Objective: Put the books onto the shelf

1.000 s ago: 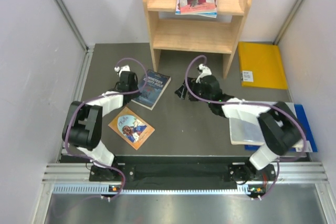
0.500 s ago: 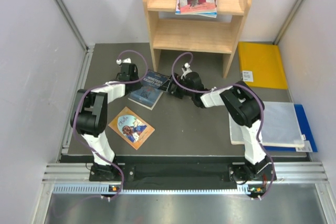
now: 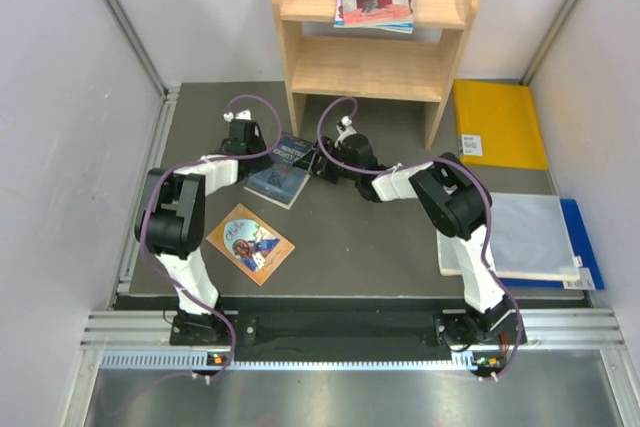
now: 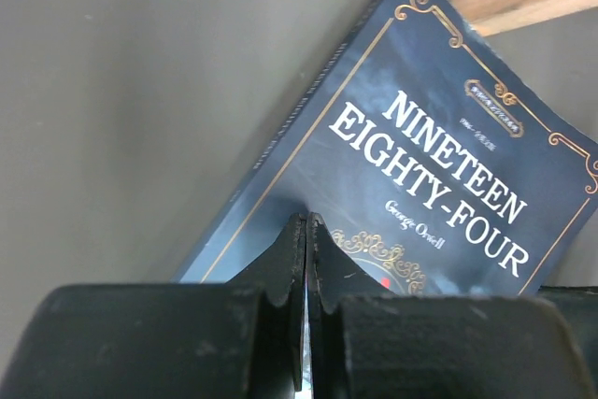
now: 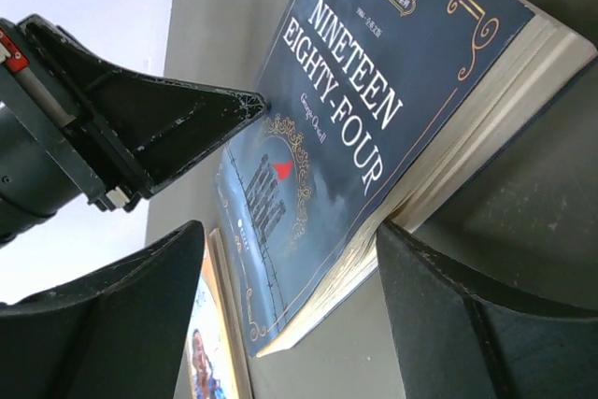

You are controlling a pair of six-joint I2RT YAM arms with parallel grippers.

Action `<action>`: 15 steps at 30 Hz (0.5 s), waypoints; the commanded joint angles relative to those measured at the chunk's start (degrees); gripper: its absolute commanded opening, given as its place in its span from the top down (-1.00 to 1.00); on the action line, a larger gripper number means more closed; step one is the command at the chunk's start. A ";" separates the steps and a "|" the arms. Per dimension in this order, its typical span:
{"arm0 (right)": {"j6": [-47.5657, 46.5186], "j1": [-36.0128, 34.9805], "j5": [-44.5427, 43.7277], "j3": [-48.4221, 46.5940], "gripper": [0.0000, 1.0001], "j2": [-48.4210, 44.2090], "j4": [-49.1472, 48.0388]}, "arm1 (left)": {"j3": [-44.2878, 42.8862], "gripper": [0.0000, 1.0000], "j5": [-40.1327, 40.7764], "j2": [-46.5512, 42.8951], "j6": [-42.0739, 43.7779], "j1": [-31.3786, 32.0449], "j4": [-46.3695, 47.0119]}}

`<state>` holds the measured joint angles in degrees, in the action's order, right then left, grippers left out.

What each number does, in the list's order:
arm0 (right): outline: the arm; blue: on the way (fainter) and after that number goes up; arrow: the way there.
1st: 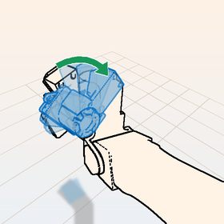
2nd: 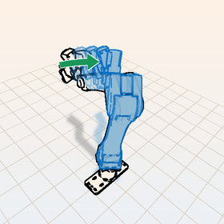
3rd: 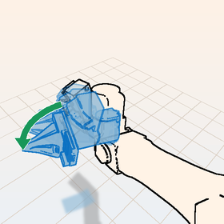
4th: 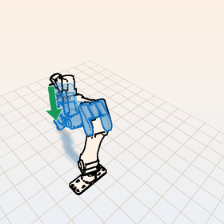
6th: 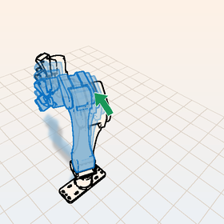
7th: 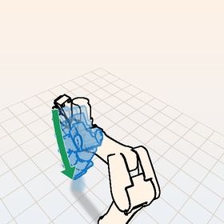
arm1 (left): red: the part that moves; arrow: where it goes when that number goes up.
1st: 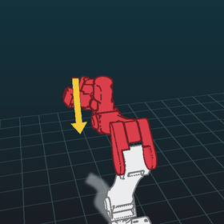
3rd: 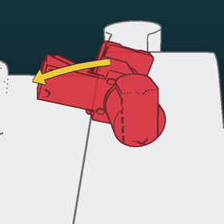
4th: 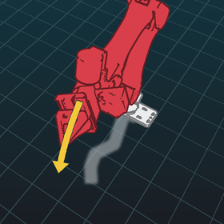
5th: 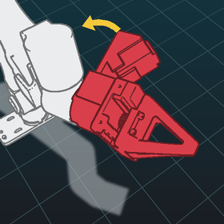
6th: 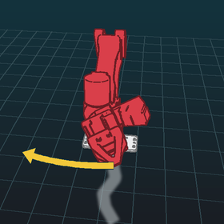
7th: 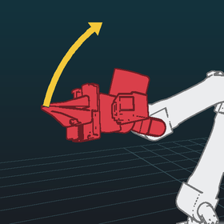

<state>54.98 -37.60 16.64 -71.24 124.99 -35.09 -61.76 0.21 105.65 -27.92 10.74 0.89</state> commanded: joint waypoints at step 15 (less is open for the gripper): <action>0.04 -4.05 -1.70 -11.02 -0.23 4.46 1.95 | 3.57 1.00 -9.69 3.52 -0.29 0.33 -1.32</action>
<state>54.28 -39.40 14.66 -76.97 126.69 -34.00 -61.36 -5.85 106.65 -28.23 10.61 4.32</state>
